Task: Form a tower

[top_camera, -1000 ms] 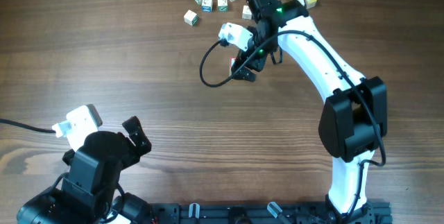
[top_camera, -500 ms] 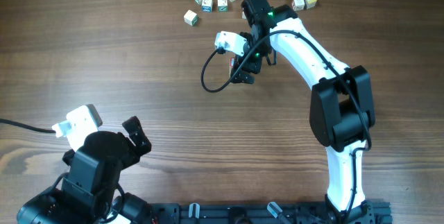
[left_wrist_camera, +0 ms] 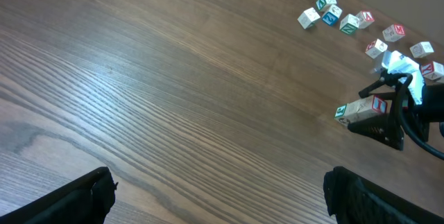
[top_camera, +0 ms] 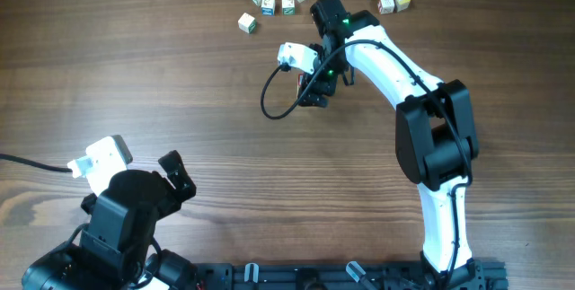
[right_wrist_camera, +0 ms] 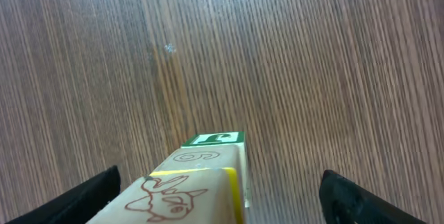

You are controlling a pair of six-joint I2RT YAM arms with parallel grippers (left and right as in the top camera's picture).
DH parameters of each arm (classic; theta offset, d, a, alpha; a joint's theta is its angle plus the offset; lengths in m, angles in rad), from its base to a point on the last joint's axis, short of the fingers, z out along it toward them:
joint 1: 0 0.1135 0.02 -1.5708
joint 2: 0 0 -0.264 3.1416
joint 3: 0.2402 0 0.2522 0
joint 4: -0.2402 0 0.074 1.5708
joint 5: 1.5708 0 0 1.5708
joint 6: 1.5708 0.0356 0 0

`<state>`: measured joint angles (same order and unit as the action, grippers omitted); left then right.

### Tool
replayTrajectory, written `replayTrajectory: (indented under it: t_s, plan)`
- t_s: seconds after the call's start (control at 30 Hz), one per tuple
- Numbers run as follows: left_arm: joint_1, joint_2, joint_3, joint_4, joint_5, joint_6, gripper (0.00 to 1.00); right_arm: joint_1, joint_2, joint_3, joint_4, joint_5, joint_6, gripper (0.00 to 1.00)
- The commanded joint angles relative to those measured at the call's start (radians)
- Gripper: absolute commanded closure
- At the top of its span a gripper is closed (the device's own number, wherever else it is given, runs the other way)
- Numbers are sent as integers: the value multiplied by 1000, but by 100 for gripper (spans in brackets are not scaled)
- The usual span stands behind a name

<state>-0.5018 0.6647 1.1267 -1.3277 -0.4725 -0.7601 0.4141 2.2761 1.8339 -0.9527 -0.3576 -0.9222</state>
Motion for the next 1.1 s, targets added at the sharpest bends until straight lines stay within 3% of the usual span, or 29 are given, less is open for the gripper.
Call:
replayTrajectory:
  t_s: [0.0, 0.2, 0.7, 0.87, 0.97, 1.07]
  plan:
    - [2, -1, -3, 3, 5, 20, 0, 0, 13, 18, 3, 3, -20, 13]
    - [2, -1, -3, 3, 5, 20, 0, 0, 13, 18, 3, 3, -19, 30]
    - [2, -1, -3, 2, 5, 20, 0, 0, 13, 18, 3, 3, -19, 45]
    - [2, -1, -3, 3, 5, 20, 0, 0, 13, 18, 2, 3, -18, 44]
    - [2, -1, -3, 3, 5, 20, 0, 0, 13, 18, 2, 3, -17, 36]
    - [2, -1, -3, 3, 5, 20, 0, 0, 13, 18, -12, 3, -18, 21]
